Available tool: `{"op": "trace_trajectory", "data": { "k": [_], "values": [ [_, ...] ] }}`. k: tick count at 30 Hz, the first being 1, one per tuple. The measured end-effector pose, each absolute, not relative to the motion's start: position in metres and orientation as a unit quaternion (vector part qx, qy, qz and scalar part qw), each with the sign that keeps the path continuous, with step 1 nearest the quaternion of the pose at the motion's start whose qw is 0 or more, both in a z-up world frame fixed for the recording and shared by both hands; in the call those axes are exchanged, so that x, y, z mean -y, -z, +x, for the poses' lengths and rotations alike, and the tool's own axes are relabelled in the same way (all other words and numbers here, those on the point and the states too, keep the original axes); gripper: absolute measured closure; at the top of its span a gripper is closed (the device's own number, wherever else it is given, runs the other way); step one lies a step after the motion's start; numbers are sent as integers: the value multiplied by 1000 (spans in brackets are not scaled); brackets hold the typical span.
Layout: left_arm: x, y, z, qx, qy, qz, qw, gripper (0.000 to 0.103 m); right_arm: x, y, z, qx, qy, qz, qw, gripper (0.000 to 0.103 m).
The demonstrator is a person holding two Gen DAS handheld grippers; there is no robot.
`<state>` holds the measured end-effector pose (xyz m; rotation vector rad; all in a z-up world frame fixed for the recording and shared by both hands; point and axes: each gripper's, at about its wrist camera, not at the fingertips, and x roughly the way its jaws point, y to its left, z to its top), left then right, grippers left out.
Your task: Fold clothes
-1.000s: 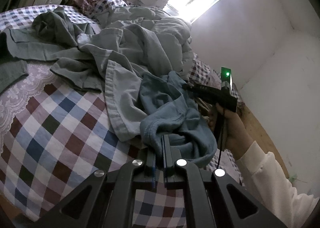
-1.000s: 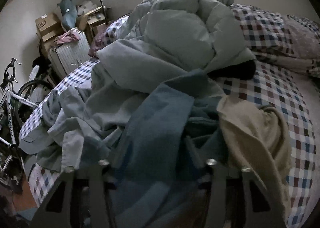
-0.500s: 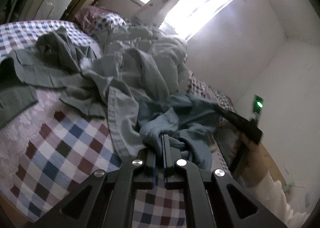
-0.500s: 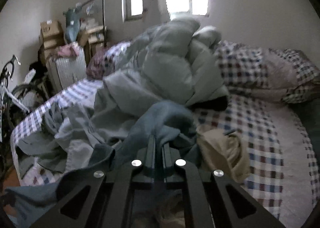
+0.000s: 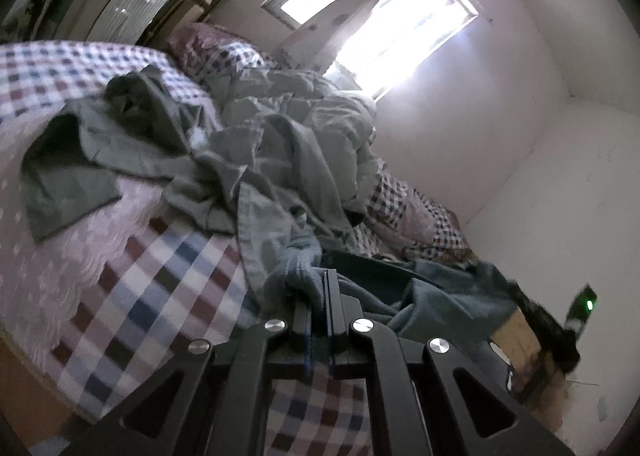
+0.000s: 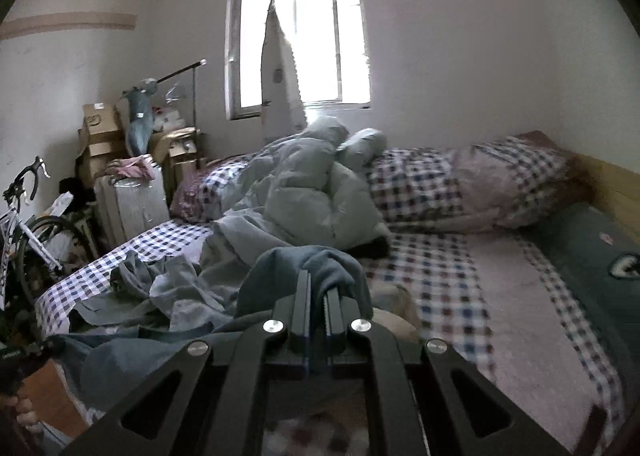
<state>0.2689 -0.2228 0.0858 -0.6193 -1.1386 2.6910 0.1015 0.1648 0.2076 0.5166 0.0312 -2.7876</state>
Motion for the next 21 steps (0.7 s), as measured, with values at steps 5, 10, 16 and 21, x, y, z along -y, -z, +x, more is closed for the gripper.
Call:
{"op": "trace_trajectory", "data": {
  "k": [5, 10, 16, 21],
  "values": [
    [219, -63, 278, 390, -885, -245, 69, 99, -202, -172, 156, 10, 964, 242, 114, 100],
    [218, -53, 278, 387, -883, -261, 55, 99, -226, -107, 169, 8, 931, 354, 87, 99],
    [223, -47, 277, 390, -882, -264, 35, 99, -225, -82, 179, -13, 902, 418, 106, 98],
    [225, -41, 273, 394, -877, -274, 23, 99, -211, -86, 193, -75, 886, 439, 125, 95]
  ]
}}
